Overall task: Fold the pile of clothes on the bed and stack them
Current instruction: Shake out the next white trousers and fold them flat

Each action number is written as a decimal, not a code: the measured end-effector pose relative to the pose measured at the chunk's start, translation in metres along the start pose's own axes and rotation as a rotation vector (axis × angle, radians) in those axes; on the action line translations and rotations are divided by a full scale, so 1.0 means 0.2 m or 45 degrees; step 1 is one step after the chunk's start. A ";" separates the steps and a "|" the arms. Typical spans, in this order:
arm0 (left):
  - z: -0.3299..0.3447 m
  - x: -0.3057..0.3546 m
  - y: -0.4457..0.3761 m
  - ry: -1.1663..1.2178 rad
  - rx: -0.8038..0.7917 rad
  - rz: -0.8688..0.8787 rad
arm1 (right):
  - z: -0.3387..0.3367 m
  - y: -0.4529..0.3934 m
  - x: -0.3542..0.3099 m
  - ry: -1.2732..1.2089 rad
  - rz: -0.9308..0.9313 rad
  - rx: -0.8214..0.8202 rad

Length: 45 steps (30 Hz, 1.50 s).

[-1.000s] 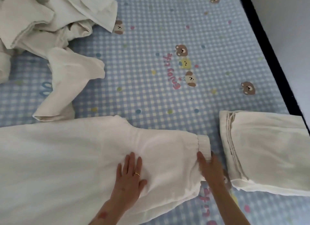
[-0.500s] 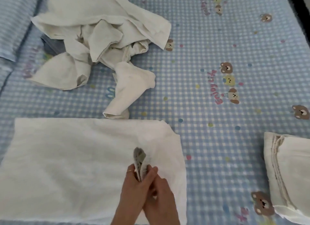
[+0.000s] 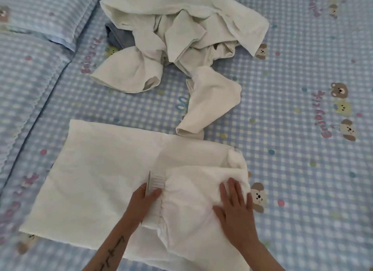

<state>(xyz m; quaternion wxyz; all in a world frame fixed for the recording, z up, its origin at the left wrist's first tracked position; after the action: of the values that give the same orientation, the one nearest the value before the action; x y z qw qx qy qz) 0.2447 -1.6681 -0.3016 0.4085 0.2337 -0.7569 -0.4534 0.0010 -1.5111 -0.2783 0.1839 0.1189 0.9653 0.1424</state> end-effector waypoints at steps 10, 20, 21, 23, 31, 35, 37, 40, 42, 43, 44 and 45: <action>0.16 0.07 0.21 -1.106 0.671 0.940 | 0.11 -0.30 -0.22 0.133 -0.168 -0.052; 0.08 -0.20 -0.01 -1.236 0.460 0.874 | 0.01 -0.37 0.11 0.308 -0.193 -0.085; 0.07 -0.21 -0.03 -1.223 0.472 0.872 | -0.03 -0.40 0.18 0.288 -0.145 -0.078; 0.07 -0.23 -0.06 -1.219 0.485 0.868 | -0.07 -0.49 0.28 0.142 -0.096 -0.059; 0.07 -0.25 -0.09 -1.121 0.517 0.900 | -0.56 -0.66 0.28 -0.304 -0.267 0.229; 0.08 -0.27 -0.10 -1.124 0.560 0.912 | -0.39 -0.71 0.20 -0.378 -0.429 -0.457; 0.08 -0.27 -0.10 -1.134 0.592 0.913 | -0.32 -0.69 0.18 0.009 -0.737 -0.624; 0.07 -0.28 -0.10 -1.150 0.631 0.901 | -0.32 -0.66 0.30 0.156 -0.821 -0.630; 0.07 -0.27 -0.09 -1.165 0.638 0.894 | -0.34 -0.66 0.37 0.125 -0.822 -0.586; 0.07 -0.26 -0.08 -1.175 0.649 0.894 | -0.33 -0.67 0.39 0.106 -0.839 -0.591; 0.07 -0.25 -0.08 -1.187 0.658 0.889 | -0.31 -0.67 0.42 0.074 -0.851 -0.605; 0.07 -0.25 -0.07 -1.193 0.661 0.881 | -0.30 -0.68 0.43 0.039 -0.865 -0.600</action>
<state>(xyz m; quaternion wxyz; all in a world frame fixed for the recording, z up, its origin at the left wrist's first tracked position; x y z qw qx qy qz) 0.2604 -1.6320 -0.3387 0.0872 -0.1562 -0.9722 -0.1512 -0.1251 -1.6277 -0.2954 0.2284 -0.2541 0.8932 0.2922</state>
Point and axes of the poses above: each hand's wrist, its own y-axis away from the middle knuckle, its own z-axis out of the palm, x = y × z, the point moved 9 cm from there along -y, towards the middle knuckle, and after that the axes turned 15 degrees about -z, right-handed, at the moved point
